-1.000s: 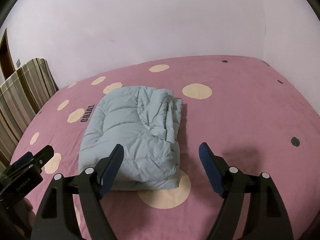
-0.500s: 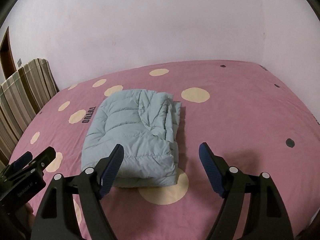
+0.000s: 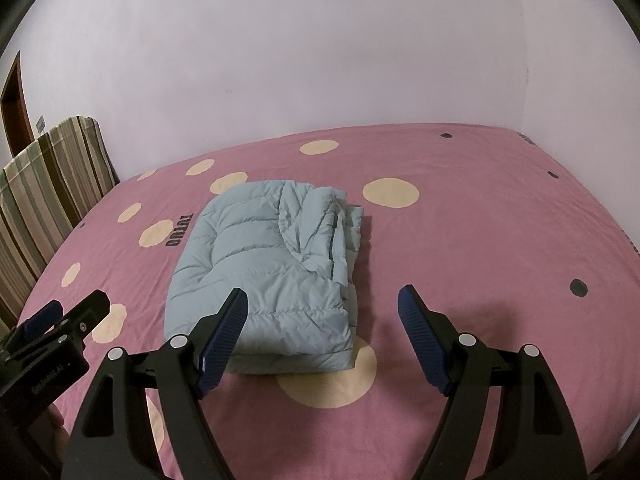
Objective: Fold large clothes
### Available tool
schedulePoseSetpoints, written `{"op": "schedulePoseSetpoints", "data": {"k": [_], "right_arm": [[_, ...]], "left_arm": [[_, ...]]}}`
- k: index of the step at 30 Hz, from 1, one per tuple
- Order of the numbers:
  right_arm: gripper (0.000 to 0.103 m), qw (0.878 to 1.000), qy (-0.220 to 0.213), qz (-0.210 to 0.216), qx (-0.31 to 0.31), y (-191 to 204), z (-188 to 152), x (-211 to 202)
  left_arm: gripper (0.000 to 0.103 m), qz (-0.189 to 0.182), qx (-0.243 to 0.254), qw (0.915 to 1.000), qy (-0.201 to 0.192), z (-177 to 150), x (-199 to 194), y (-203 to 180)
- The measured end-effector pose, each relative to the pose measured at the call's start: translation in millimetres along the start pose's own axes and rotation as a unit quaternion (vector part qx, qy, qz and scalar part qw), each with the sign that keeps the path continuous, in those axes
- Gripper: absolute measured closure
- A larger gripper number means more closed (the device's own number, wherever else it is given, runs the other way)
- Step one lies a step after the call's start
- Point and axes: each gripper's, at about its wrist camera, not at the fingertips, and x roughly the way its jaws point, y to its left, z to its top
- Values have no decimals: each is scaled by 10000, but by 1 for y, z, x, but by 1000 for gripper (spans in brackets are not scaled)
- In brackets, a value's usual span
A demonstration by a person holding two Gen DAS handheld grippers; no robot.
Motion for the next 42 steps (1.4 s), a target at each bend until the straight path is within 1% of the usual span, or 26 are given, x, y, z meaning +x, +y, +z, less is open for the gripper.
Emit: {"op": "schedulePoseSetpoints", "data": {"k": [24,42], "right_arm": [[27,10000,11,2,-58,4,0,0],[27,9999,26,-11,-125,3,1,2]], "left_arm": [[10,-39,16,10000,7,0,-1,1],[10,9,58,10000,40,-1,3,-3]]}}
